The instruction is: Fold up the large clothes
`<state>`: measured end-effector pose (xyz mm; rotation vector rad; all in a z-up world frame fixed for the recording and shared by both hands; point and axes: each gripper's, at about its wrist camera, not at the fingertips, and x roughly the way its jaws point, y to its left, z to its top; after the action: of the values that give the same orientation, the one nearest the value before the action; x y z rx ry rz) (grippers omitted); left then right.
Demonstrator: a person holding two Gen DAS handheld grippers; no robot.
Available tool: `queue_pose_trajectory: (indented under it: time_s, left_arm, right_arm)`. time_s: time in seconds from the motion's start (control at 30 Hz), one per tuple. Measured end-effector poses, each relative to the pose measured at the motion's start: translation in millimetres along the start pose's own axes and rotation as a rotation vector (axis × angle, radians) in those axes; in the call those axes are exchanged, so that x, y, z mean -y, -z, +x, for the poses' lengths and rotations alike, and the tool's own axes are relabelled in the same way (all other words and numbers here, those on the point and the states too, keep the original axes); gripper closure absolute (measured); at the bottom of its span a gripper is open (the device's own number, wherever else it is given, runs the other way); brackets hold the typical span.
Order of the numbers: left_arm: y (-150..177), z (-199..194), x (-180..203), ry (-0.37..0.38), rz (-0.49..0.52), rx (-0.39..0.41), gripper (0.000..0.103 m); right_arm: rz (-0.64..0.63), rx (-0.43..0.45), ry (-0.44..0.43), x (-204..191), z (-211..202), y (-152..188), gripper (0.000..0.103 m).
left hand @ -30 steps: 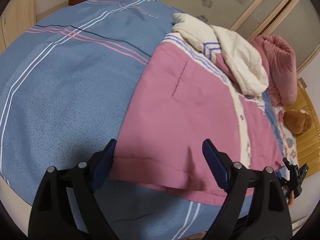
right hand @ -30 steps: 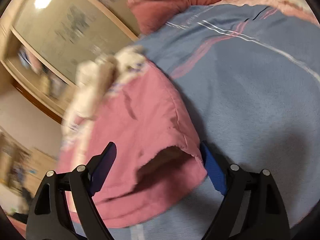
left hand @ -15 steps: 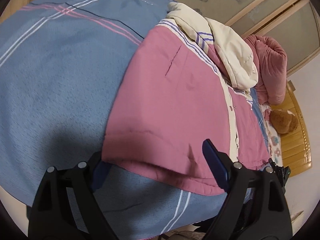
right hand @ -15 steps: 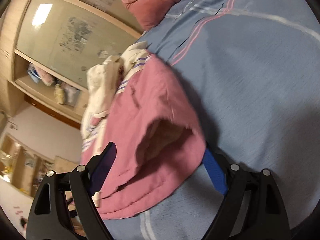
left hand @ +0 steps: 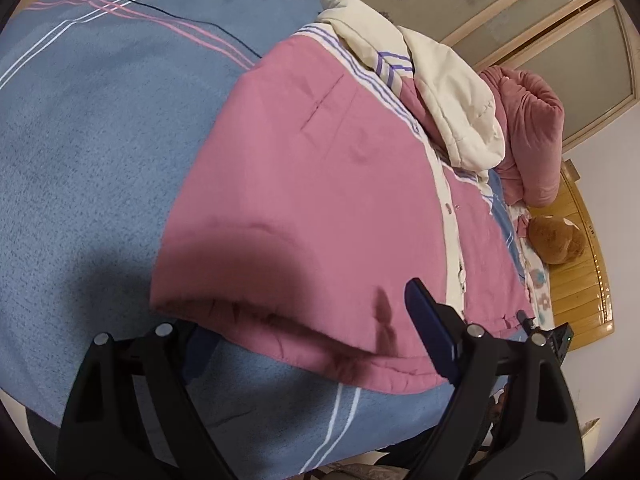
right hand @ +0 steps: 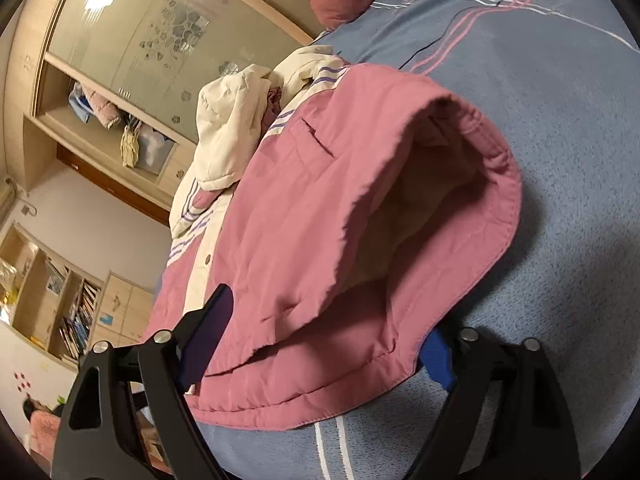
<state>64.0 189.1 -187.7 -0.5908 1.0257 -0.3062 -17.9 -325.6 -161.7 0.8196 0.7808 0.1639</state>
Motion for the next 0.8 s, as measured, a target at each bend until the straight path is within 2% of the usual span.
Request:
queue_pose_trajectory:
  time_s: [0.03, 0.07, 0.1, 0.13, 0.17, 0.3, 0.4, 0.47, 0.53, 0.63, 0.7, 0.8]
  left_arm:
    - [-1.0, -0.7, 0.9, 0.009, -0.002, 0.005, 0.041]
    - [-2.8, -1.9, 3.2, 0.023, -0.004, 0.008, 0.058]
    - [-5.4, -3.7, 6.0, 0.028, 0.003, 0.010, 0.075]
    - [-7.3, -6.1, 6.8, 0.044, 0.008, 0.013, 0.085]
    - [-10.6, -9.7, 9.0, 0.088, 0.008, 0.022, 0.089]
    - [-29.7, -22.0, 24.6, 0.181, 0.042, 0.052, 0.090]
    - [-59.2, -35.8, 43.9, 0.274, 0.063, 0.101, 0.090]
    - [-81.0, -42.5, 58.6, 0.287, 0.091, 0.143, 0.090]
    - [-107.0, -44.6, 75.6, 0.265, 0.115, 0.177, 0.090]
    - [-154.7, -44.7, 101.9, 0.185, 0.146, 0.230, 0.090]
    - [-192.4, -40.6, 125.0, 0.120, 0.207, 0.252, 0.090]
    - [-254.9, -25.5, 152.7, 0.066, 0.239, 0.258, 0.090]
  right_arm:
    - [-0.014, -0.007, 0.000, -1.7, 0.8, 0.5, 0.073]
    - [-0.028, -0.007, -0.010, -5.3, 1.9, -0.9, 0.081]
    - [-0.057, 0.003, -0.027, -11.6, -0.6, -2.3, 0.084]
    - [-0.093, 0.013, -0.043, -20.0, -3.7, -4.5, 0.086]
    - [-0.111, 0.019, -0.057, -25.0, -5.8, -6.5, 0.087]
    - [-0.177, 0.056, -0.177, -58.2, -13.4, -34.9, 0.088]
    - [-0.232, 0.078, -0.233, -84.6, -15.2, -63.9, 0.089]
    - [-0.272, 0.094, -0.258, -103.9, -12.5, -86.5, 0.089]
    - [-0.305, 0.114, -0.278, -123.0, -6.3, -115.0, 0.089]
    - [-0.314, 0.157, -0.301, -147.0, 11.3, -169.8, 0.089]
    - [-0.293, 0.184, -0.314, -157.5, 26.6, -207.9, 0.089]
    - [-0.294, 0.252, -0.295, -170.6, 49.1, -266.2, 0.090]
